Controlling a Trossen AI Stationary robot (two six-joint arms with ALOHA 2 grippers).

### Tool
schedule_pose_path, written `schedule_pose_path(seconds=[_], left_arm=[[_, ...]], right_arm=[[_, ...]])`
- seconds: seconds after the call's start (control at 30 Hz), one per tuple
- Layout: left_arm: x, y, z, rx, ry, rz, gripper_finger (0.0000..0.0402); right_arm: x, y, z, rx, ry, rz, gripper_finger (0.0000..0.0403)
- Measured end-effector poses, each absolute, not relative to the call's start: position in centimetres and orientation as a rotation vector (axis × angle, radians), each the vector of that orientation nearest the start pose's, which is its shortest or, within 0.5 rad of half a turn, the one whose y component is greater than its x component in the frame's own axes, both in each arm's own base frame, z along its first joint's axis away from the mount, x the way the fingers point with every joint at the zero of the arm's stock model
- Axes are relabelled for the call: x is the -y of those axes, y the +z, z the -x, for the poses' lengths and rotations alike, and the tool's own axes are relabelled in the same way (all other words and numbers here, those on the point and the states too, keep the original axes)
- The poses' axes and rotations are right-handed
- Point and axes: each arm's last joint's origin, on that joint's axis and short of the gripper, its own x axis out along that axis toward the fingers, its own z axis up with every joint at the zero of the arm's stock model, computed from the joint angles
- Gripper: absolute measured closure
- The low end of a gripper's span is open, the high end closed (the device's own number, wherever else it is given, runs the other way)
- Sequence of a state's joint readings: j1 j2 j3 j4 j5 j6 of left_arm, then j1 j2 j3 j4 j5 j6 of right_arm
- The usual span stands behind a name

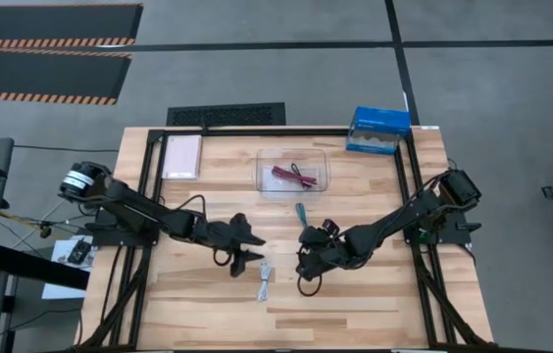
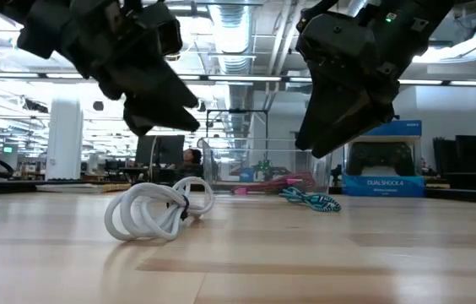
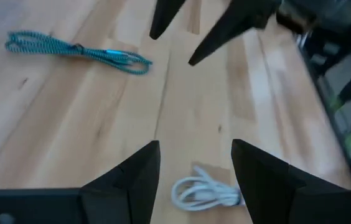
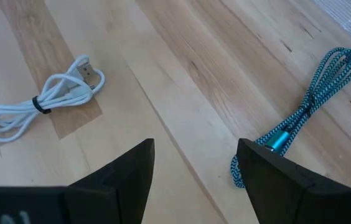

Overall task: Pick and place USB-C Cables
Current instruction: Put the white charger cable into the transparent bin

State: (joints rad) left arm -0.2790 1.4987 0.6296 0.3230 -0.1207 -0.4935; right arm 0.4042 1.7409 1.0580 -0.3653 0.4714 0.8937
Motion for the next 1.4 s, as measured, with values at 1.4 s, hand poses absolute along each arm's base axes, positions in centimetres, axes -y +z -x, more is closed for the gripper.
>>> schedule_pose_path(seconds=[1.4], left_arm=[[11.9,12.0,-28.0,-0.575,-0.04,0.022,0.0214]], right_arm=[[-12.4,17.5,-31.7,-0.823,-0.454,-0.381,0.0147]])
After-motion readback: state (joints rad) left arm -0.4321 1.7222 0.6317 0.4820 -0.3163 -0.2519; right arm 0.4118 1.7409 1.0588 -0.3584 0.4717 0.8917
